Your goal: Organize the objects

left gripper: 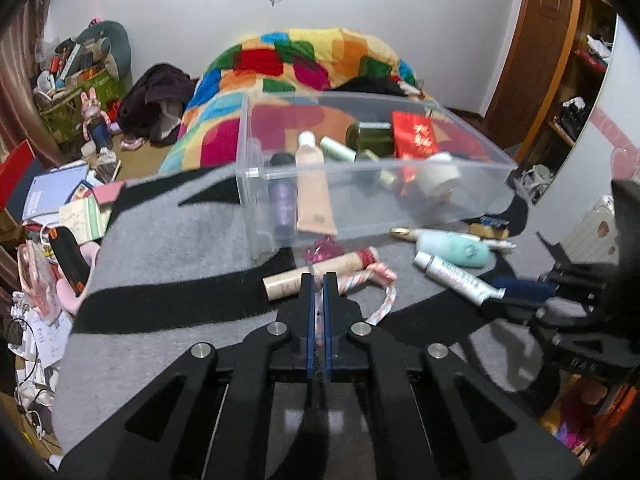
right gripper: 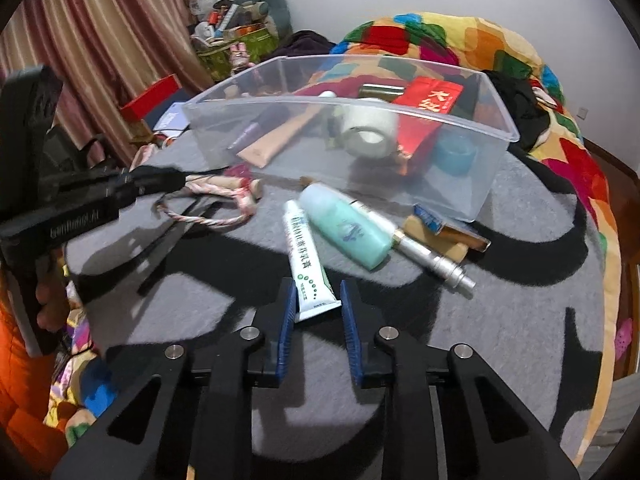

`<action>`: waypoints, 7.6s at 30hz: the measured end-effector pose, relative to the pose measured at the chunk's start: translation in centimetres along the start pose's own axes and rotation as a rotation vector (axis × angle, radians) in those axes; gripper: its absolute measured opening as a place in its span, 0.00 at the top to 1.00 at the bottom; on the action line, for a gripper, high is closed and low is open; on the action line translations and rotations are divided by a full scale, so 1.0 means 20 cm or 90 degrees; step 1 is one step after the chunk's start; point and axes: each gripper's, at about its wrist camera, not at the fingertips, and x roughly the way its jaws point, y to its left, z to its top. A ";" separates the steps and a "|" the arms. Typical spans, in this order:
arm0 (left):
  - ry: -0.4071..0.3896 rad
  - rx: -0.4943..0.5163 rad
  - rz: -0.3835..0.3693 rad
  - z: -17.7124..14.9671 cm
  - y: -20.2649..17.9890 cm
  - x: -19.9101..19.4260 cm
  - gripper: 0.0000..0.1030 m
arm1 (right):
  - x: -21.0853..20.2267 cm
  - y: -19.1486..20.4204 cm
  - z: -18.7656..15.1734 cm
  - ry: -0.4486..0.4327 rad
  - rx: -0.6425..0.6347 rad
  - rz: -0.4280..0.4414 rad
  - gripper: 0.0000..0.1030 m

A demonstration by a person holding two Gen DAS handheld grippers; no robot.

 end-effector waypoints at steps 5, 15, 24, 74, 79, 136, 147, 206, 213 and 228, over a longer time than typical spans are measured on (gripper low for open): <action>-0.041 0.002 -0.005 0.03 0.00 -0.14 0.98 | -0.05 0.06 -0.06 0.003 -0.034 0.015 0.82; 0.007 -0.009 -0.020 0.01 0.05 -0.08 0.92 | -0.11 0.11 0.00 -0.028 -0.049 -0.003 0.46; 0.070 0.047 -0.057 -0.04 -0.14 0.12 0.60 | 0.09 0.07 0.09 0.016 -0.012 -0.031 0.48; -0.075 -0.017 -0.055 0.42 -0.05 -0.04 0.85 | -0.18 -0.17 0.41 -0.175 0.094 -0.113 0.85; -0.021 -0.027 -0.050 0.46 -0.04 0.12 0.85 | -0.09 -0.21 0.46 -0.151 0.102 -0.113 0.85; 0.043 0.011 0.030 -0.08 0.07 0.12 0.97 | 0.06 -0.39 0.15 -0.012 0.189 -0.072 0.40; -0.055 0.022 0.003 0.04 0.02 -0.16 0.97 | -0.07 -0.34 0.12 -0.072 0.174 -0.046 0.57; -0.107 -0.058 -0.040 0.51 0.03 -0.01 0.98 | 0.03 -0.07 0.52 -0.130 0.103 -0.050 0.56; -0.070 -0.069 -0.046 0.44 0.07 0.06 0.96 | 0.01 -0.04 0.48 -0.123 0.079 -0.046 0.52; -0.004 0.010 -0.013 0.21 0.03 0.10 0.36 | -0.15 -0.08 0.24 -0.113 0.033 -0.073 0.41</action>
